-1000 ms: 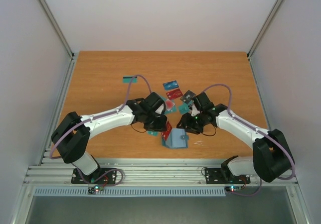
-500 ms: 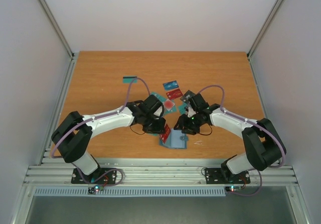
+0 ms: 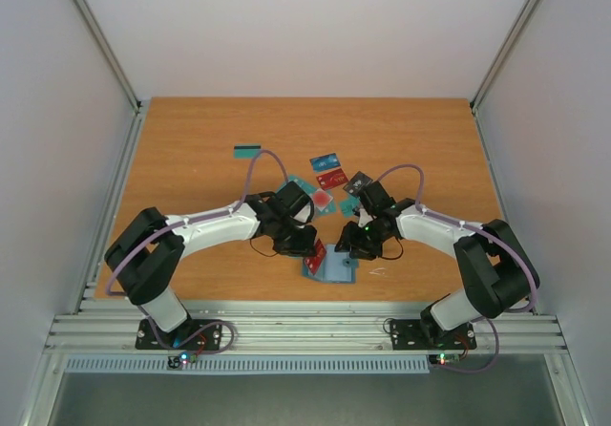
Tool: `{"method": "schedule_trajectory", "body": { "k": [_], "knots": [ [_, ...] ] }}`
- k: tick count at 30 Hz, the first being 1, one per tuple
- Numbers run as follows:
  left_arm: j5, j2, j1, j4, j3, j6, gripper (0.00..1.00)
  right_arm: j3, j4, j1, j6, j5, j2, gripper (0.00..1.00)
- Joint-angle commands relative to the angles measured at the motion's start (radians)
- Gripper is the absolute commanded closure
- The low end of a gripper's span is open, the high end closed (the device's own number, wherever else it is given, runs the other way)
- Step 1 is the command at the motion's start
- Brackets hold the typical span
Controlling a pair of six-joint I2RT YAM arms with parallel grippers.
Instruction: Put the credit cards into the card holder
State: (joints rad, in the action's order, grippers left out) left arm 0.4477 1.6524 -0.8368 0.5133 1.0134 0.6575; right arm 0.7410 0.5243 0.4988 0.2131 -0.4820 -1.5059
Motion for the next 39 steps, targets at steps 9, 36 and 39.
{"method": "schedule_trajectory", "body": {
  "k": [9,36,39],
  "knots": [
    [0.048,0.059,0.003,-0.049,0.005,-0.012,1.00,-0.004,0.050,0.004,-0.028,0.059,0.027,0.52],
    [0.106,0.044,0.003,-0.093,0.010,-0.024,1.00,-0.063,0.142,0.003,0.009,0.143,0.127,0.72],
    [0.118,0.055,0.002,-0.101,0.010,-0.024,1.00,-0.071,0.127,0.003,0.007,0.134,0.107,0.76]
  ]
}}
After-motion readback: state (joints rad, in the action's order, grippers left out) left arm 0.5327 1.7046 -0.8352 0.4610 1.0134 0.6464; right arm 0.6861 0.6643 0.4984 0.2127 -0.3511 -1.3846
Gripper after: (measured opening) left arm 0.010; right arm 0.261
